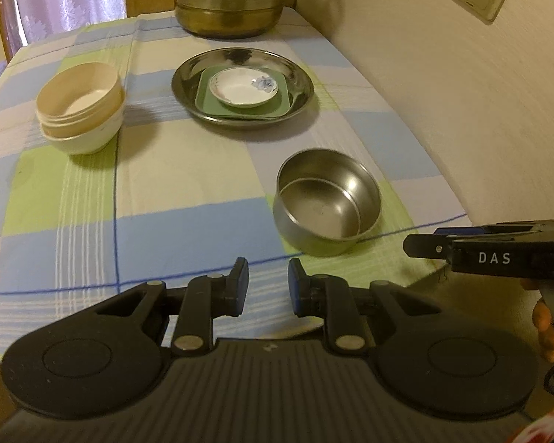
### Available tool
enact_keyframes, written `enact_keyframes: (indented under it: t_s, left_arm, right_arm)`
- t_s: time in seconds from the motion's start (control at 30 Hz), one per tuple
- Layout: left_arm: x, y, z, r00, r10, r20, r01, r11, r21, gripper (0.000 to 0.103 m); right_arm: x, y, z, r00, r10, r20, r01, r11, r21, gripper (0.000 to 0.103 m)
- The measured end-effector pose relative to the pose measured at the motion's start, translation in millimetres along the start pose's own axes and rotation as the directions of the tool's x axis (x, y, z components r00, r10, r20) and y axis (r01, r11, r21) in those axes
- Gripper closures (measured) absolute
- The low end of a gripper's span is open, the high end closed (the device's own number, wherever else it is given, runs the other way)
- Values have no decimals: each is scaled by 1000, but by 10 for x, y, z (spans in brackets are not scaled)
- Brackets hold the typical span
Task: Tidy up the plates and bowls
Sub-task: 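Close both grippers on the rim of the small steel bowl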
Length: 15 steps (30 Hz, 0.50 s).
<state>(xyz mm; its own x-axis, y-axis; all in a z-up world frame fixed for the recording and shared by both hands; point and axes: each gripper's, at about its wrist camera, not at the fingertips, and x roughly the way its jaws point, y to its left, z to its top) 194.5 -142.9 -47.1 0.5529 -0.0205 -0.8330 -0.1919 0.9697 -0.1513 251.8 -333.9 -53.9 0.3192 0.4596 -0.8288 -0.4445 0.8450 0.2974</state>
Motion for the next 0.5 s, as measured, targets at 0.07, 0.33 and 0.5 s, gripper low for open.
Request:
enact_keyframes:
  t_s: [0.07,0.33,0.5]
  left_arm:
    - [58,-11,44,1000,-1,2,1,1000,2,83]
    - [281,-49,203,1000,-5,0,5,1000,-4,83]
    - [405,-55,285,1000,-7,-8,7,1000,-5,83]
  right_arm:
    - [17,-26,49,1000,-3,10,3,1000,-2,58]
    - [139,-105,206,1000,4,27,-3,1000,-1,58]
    - [230,-142,270,999,6,34,-6,1000,4,58]
